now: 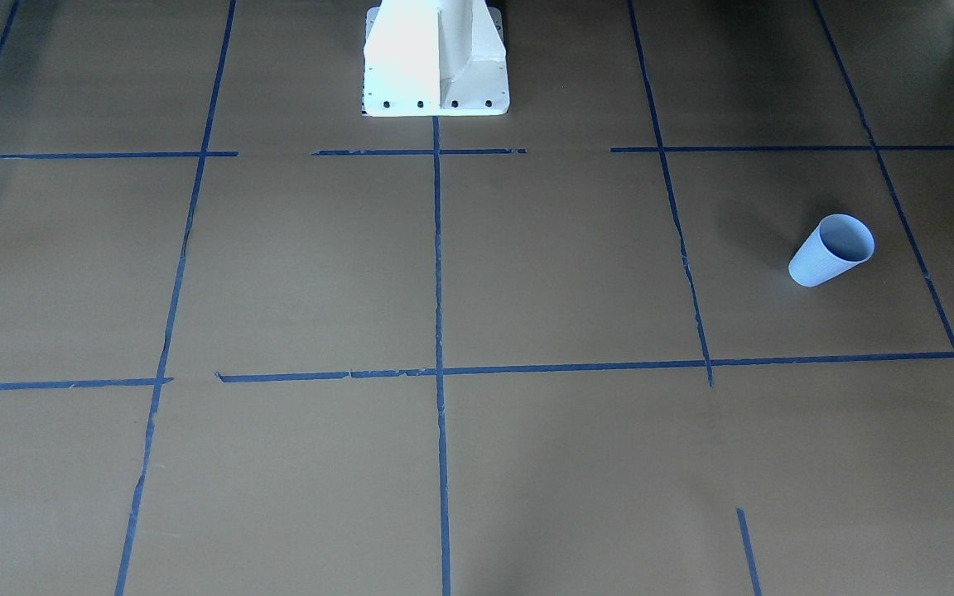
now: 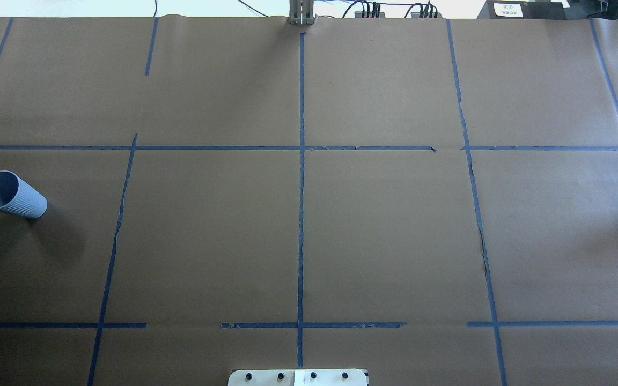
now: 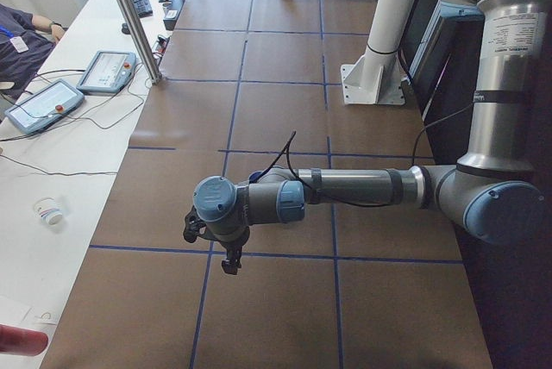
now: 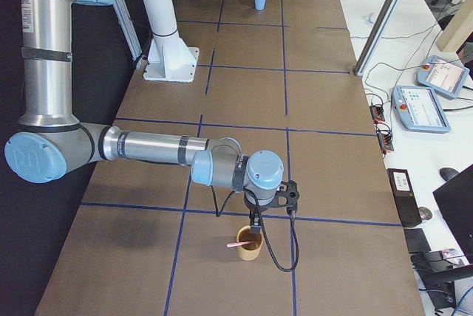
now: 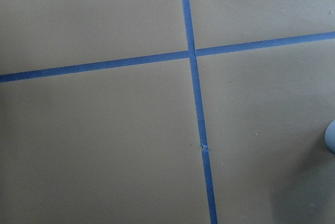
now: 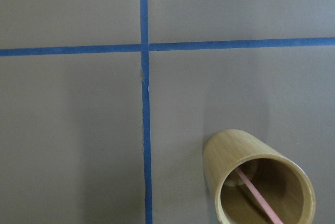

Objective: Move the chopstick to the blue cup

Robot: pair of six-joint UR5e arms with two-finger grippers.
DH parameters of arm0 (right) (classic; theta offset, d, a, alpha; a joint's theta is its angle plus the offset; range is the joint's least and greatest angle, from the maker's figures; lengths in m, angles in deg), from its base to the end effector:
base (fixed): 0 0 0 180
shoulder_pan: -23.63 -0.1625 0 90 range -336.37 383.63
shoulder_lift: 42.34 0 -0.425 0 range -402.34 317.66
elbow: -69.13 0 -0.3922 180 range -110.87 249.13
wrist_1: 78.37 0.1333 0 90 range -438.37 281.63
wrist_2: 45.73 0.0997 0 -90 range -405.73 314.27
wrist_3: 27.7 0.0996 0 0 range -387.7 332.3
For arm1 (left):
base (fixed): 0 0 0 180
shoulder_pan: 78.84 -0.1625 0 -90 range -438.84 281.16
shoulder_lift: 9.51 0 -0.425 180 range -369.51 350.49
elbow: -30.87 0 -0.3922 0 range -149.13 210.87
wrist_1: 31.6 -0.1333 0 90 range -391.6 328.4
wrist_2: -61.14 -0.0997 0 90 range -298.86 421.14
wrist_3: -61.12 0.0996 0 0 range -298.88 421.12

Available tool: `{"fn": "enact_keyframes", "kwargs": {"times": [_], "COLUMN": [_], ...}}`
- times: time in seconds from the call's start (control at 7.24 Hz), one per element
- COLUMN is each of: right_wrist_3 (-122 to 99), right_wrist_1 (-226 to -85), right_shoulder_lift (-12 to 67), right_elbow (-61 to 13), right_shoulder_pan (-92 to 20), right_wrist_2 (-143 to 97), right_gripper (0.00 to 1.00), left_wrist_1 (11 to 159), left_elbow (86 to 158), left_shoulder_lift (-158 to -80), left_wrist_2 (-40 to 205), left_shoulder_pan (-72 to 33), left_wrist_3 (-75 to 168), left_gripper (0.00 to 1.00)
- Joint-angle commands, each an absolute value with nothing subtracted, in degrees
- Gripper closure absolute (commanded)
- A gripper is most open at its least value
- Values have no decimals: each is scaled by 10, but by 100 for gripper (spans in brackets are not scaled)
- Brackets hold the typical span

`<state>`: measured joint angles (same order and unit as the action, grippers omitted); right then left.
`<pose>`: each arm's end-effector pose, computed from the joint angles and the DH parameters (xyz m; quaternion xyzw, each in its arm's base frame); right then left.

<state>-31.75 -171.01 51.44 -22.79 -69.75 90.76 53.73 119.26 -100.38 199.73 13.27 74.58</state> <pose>0.0880 -0.4536 0.6755 -0.0104 -0.3959 0.0101 0.9182 -0.0767 -0.4892 0.6675 0.0131 0.4130 0.0707 0.9079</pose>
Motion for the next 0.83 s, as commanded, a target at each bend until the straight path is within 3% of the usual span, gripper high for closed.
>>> {"fn": "enact_keyframes", "kwargs": {"times": [0.0, 0.41, 0.69], "right_wrist_3": [-317, -317, -317], "right_wrist_1": [-1709, -1709, -1709], "right_shoulder_lift": [514, 514, 514], "right_elbow": [-232, -239, -242], "right_shoulder_pan": [-698, -698, -698], "right_wrist_2": [908, 908, 908], "right_gripper": [0, 0, 0], "left_wrist_1": [538, 621, 755], "left_elbow": [1203, 1295, 1286], "left_shoulder_lift": [-1005, -969, -956], "left_wrist_2": [1998, 1997, 1997], "left_shoulder_pan": [133, 43, -30], "left_wrist_3": [717, 490, 326], "left_gripper": [0, 0, 0]}}
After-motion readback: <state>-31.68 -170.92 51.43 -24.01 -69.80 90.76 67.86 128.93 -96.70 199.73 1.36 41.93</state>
